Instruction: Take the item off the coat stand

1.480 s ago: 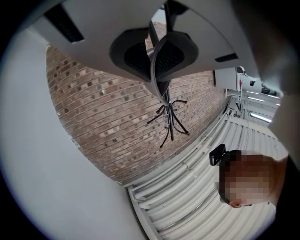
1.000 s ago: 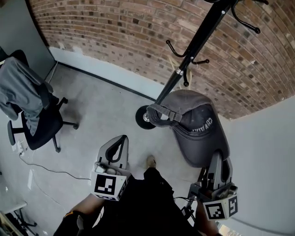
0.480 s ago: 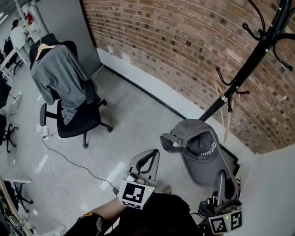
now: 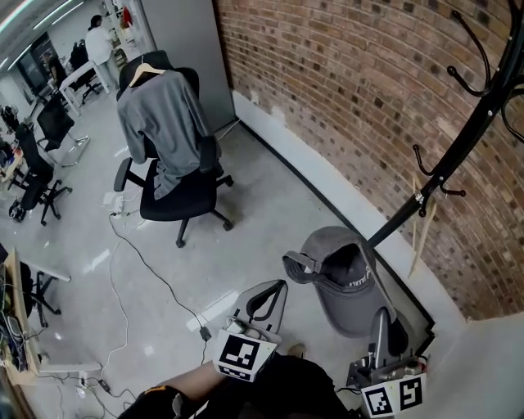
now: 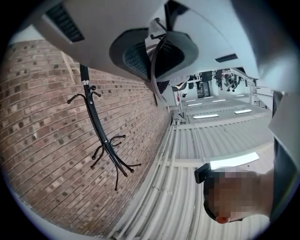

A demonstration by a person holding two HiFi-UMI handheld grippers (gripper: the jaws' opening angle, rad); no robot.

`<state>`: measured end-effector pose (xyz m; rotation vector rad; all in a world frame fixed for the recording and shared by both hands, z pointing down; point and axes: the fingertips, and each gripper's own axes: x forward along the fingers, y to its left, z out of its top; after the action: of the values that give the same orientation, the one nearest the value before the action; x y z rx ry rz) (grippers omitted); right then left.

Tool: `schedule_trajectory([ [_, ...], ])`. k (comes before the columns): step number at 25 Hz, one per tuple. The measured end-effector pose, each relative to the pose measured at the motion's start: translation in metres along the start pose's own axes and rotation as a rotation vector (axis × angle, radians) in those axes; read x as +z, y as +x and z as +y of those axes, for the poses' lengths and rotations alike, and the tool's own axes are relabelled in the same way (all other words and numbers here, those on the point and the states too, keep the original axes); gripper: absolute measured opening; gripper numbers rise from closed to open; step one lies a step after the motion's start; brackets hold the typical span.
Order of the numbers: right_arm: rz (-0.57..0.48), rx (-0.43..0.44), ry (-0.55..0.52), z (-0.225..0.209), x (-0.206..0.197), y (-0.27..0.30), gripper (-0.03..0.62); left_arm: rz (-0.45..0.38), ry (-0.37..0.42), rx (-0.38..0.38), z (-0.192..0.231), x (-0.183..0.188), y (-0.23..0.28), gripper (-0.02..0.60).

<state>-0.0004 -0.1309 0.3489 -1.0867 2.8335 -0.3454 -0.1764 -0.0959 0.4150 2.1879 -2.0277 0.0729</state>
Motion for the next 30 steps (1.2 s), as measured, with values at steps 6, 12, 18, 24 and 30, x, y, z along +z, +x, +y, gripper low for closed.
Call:
schedule_trajectory([
  [6,-0.005,0.103,-0.010,-0.007,-0.001,-0.018,0.031,0.059,-0.029,0.139,-0.022,-0.014,-0.033,0.025],
  [12,0.002,0.107,-0.025,-0.011,-0.005,-0.037,0.031,0.039,-0.018,0.154,-0.040,-0.017,-0.046,0.025],
  [18,-0.020,0.083,-0.026,-0.008,0.004,-0.043,0.031,-0.017,0.006,0.126,-0.045,0.005,-0.046,0.025],
  [24,-0.025,0.064,-0.035,0.003,0.007,-0.043,0.031,-0.001,0.001,0.112,-0.038,0.006,-0.054,0.025],
  [30,-0.022,0.044,-0.038,0.012,0.004,-0.037,0.031,-0.009,-0.007,0.111,-0.024,0.008,-0.060,0.025],
])
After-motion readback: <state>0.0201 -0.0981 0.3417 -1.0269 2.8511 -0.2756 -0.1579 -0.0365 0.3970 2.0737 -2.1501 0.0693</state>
